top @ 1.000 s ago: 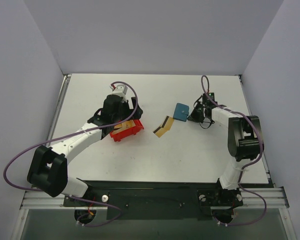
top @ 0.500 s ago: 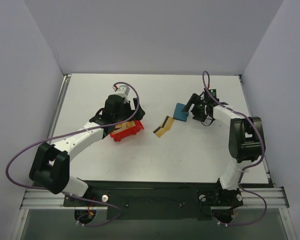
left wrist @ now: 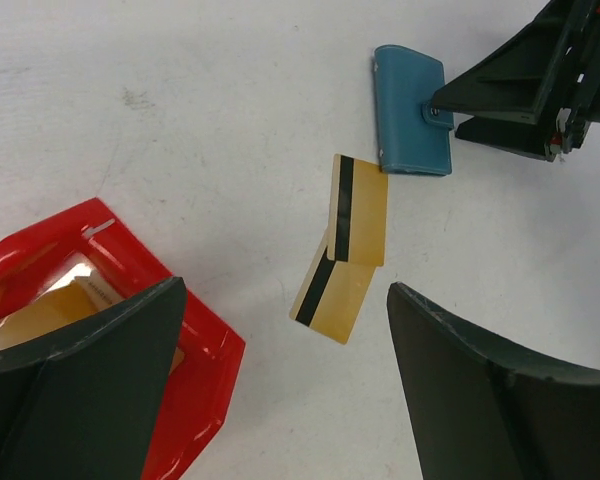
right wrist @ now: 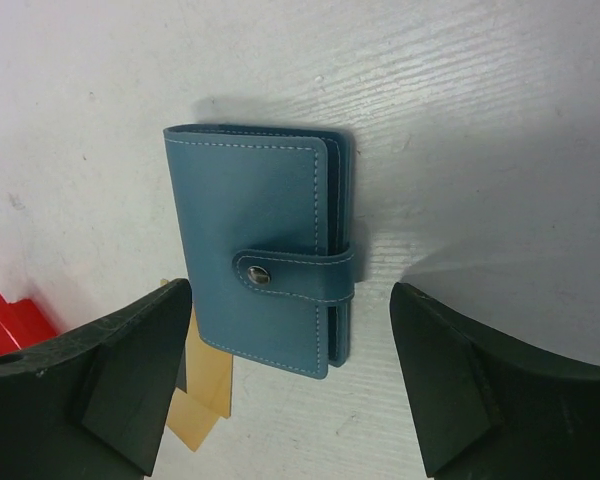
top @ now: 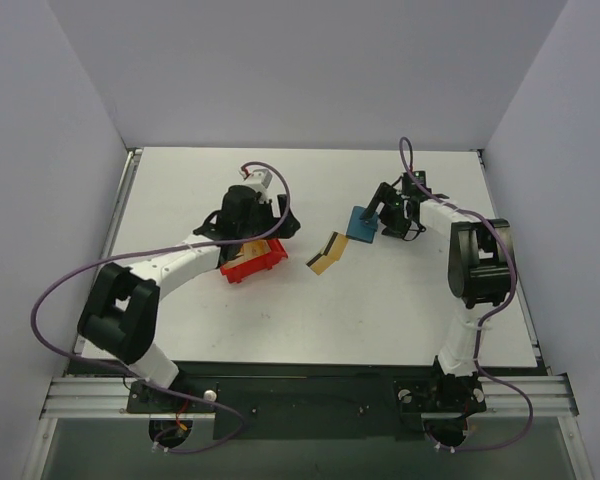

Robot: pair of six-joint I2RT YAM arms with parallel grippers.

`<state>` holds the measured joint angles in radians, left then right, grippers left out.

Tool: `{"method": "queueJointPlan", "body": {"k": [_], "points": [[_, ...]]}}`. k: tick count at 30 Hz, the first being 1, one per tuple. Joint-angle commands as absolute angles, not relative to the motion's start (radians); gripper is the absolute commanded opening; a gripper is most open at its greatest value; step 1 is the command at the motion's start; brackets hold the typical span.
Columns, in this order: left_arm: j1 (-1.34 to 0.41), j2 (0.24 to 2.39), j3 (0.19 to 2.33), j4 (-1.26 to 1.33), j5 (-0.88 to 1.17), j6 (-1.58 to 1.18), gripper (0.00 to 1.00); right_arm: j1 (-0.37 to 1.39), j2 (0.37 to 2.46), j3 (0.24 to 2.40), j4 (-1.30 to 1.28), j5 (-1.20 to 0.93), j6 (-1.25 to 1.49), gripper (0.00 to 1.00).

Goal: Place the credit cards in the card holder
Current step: Pick up the card holder from the center of the board.

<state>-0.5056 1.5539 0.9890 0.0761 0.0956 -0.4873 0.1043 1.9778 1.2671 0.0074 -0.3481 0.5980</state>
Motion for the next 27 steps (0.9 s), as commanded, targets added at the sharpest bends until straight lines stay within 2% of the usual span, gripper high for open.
{"method": "queueJointPlan", "body": {"k": [1, 11, 16, 27], "points": [[-0.537, 1.696, 1.135, 0.184, 0.19, -0.471, 0.91, 0.098, 1.983, 1.298, -0.043, -0.334, 0.595, 0.75], [-0.594, 2.124, 1.532, 0.16, 0.324, -0.486, 0.84, 0.095, 2.016, 1.312, -0.044, -0.362, 0.607, 0.7], [-0.623, 2.266, 1.715, 0.094, 0.333, -0.482, 0.81, 0.095, 2.026, 1.316, -0.044, -0.377, 0.615, 0.65], [-0.653, 2.421, 1.858, 0.057, 0.374, -0.515, 0.7, 0.087, 2.04, 1.327, -0.041, -0.428, 0.612, 0.58]]}}
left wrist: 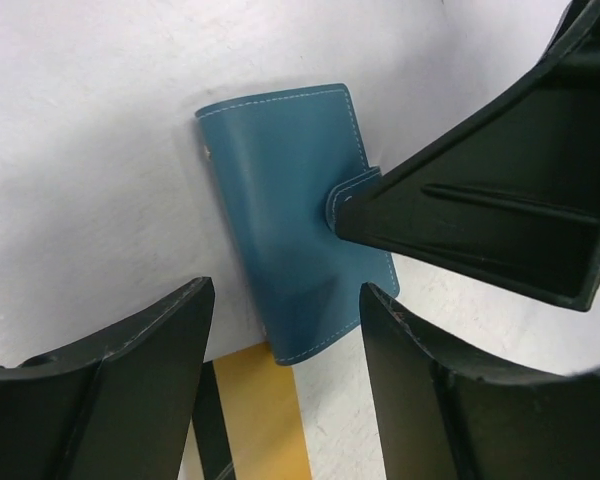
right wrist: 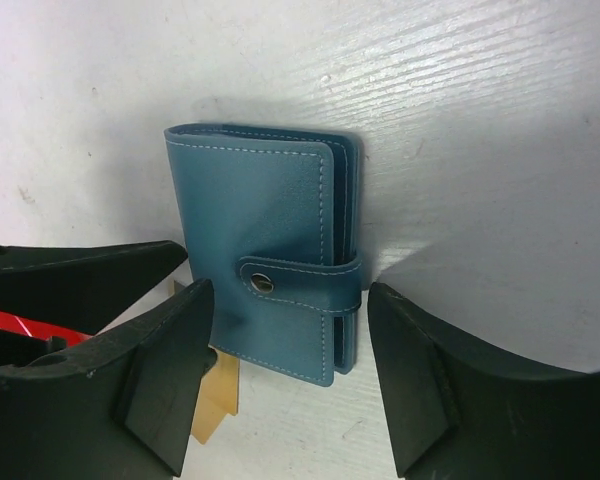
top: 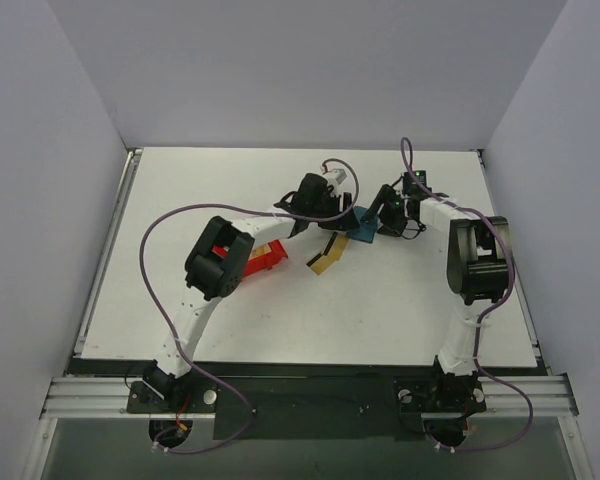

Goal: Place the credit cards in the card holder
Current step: Pick up the card holder from the center of the board.

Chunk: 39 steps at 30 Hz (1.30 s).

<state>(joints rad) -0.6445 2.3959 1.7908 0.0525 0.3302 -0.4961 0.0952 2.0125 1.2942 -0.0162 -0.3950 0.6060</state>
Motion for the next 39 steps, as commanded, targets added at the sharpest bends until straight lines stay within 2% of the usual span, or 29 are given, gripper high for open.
{"method": "queueJointPlan", "body": {"k": [1, 9, 11, 12, 16, 25, 32, 39], "points": [[-0.657, 2.427, 1.861, 0.057, 0.379, -0.517, 0.69, 0.087, 2.045, 1.328, -0.041, -0.431, 0.614, 0.57], [-0.669, 2.46, 1.879, 0.071, 0.423, -0.523, 0.6, 0.087, 2.066, 1.33, -0.029, -0.459, 0.615, 0.43], [-0.669, 2.461, 1.876, 0.077, 0.436, -0.525, 0.57, 0.089, 2.065, 1.327, -0.025, -0.46, 0.612, 0.34], [-0.67, 2.461, 1.872, 0.08, 0.439, -0.526, 0.56, 0.087, 2.062, 1.324, -0.022, -0.463, 0.614, 0.25], [-0.67, 2.451, 1.855, 0.104, 0.457, -0.531, 0.53, 0.084, 2.04, 1.293, -0.009, -0.468, 0.617, 0.01], [-0.667, 2.355, 1.778, 0.15, 0.462, -0.549, 0.52, 0.066, 1.872, 1.166, 0.123, -0.483, 0.637, 0.0], [-0.646, 2.137, 1.628, 0.25, 0.46, -0.606, 0.68, 0.066, 1.68, 1.034, 0.15, -0.479, 0.663, 0.0], [-0.614, 1.873, 1.373, 0.333, 0.456, -0.646, 0.84, 0.092, 1.494, 0.95, 0.092, -0.494, 0.623, 0.0]]}}
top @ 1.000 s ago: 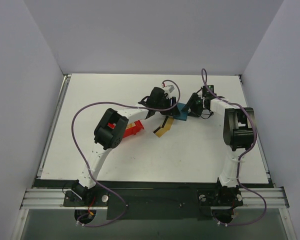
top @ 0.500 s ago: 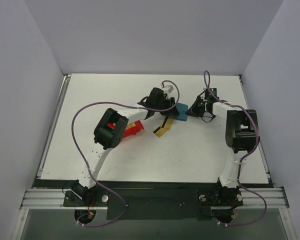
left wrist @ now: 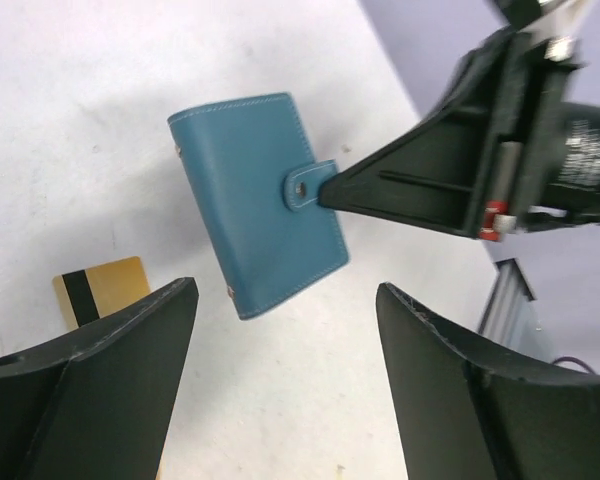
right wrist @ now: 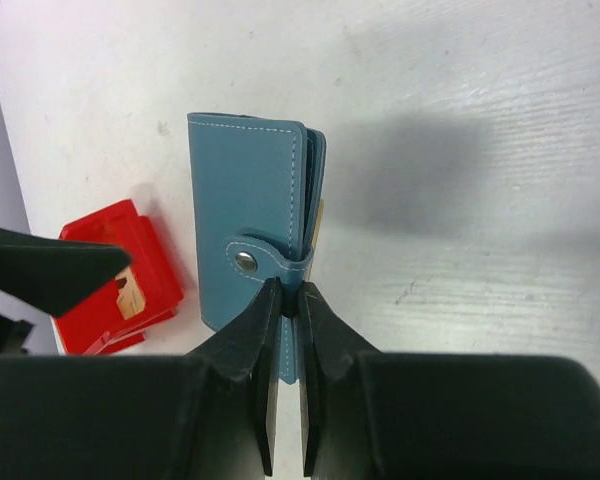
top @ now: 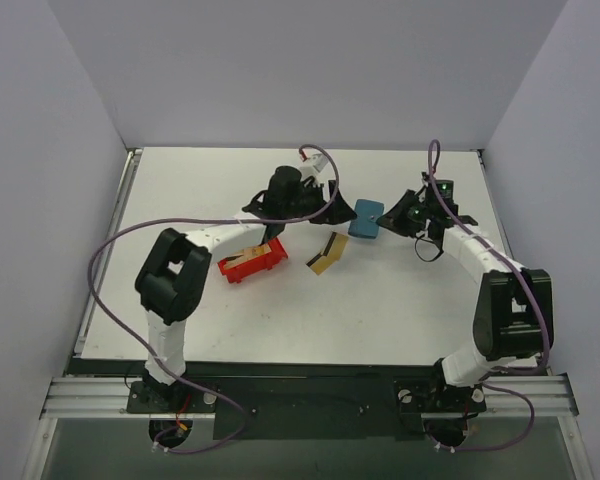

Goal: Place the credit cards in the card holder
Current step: Pick up the card holder from the center of the board, then open the card holder at the center of the board.

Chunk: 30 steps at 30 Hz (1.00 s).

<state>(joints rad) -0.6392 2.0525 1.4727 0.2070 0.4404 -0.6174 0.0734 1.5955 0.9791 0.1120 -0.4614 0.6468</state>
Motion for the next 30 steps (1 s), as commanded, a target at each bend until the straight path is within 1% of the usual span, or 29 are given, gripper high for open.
{"method": "queueJointPlan", "body": {"k": [1, 2, 5, 9, 14, 18, 24, 27, 30], "points": [[-0.603, 1.809, 1.311, 0.351, 0.457, -0.656, 0.85, 0.1, 1.473, 0.945, 0.091, -0.502, 0.615, 0.0], [-0.595, 1.781, 1.281, 0.365, 0.462, -0.664, 0.86, 0.106, 1.439, 0.93, 0.094, -0.52, 0.611, 0.0], [-0.557, 1.622, 1.101, 0.434, 0.474, -0.707, 0.87, 0.136, 1.358, 0.899, 0.106, -0.575, 0.594, 0.0], [-0.523, 1.427, 0.903, 0.475, 0.486, -0.742, 0.89, 0.172, 1.278, 0.835, 0.176, -0.672, 0.609, 0.0], [-0.512, 1.228, 0.766, 0.479, 0.488, -0.773, 0.93, 0.198, 1.229, 0.772, 0.271, -0.773, 0.659, 0.0], [-0.538, 1.164, 0.713, 0.492, 0.488, -0.795, 0.93, 0.225, 1.232, 0.753, 0.343, -0.842, 0.712, 0.0], [-0.601, 1.144, 0.69, 0.43, 0.423, -0.759, 0.93, 0.273, 1.215, 0.729, 0.452, -0.893, 0.781, 0.0], [-0.626, 1.146, 0.689, 0.403, 0.376, -0.741, 0.92, 0.296, 1.203, 0.733, 0.453, -0.897, 0.779, 0.0], [-0.635, 1.157, 0.695, 0.399, 0.37, -0.739, 0.92, 0.305, 1.19, 0.732, 0.454, -0.902, 0.782, 0.0]]}}
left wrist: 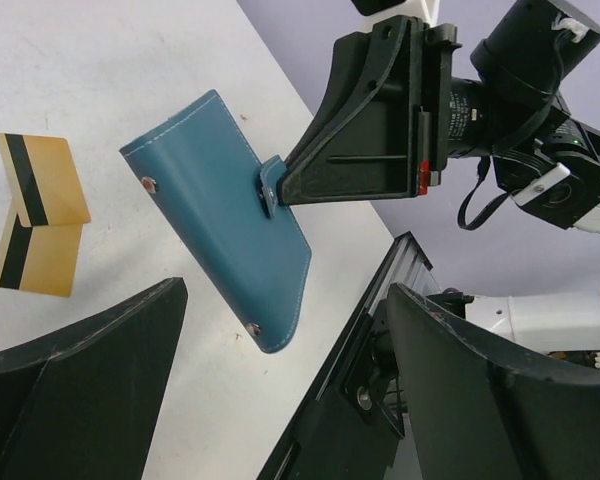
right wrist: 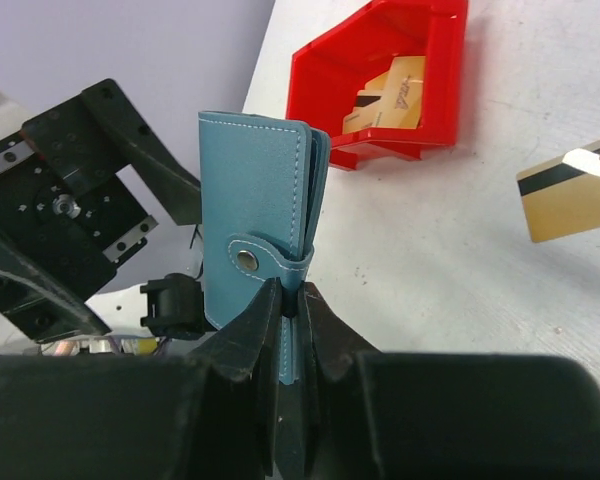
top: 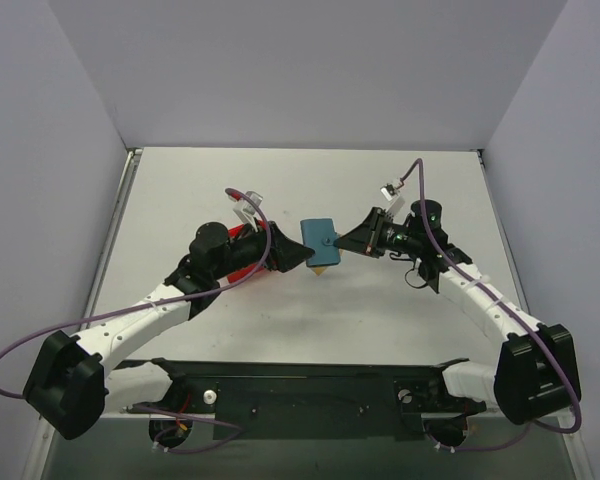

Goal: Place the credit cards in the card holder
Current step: Open the card holder at the center of the board.

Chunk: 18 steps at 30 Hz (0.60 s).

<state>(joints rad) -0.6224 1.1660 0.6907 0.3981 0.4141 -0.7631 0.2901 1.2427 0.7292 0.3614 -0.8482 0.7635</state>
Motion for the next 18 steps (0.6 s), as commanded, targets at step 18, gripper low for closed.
{"method": "queueJointPlan", "body": {"k": [18], "points": [[-0.667, 1.193, 0.715, 0.443, 0.348, -0.761, 0.64, 0.334, 1.167, 0.727, 0.479, -0.957, 0.802, 0.0]]}}
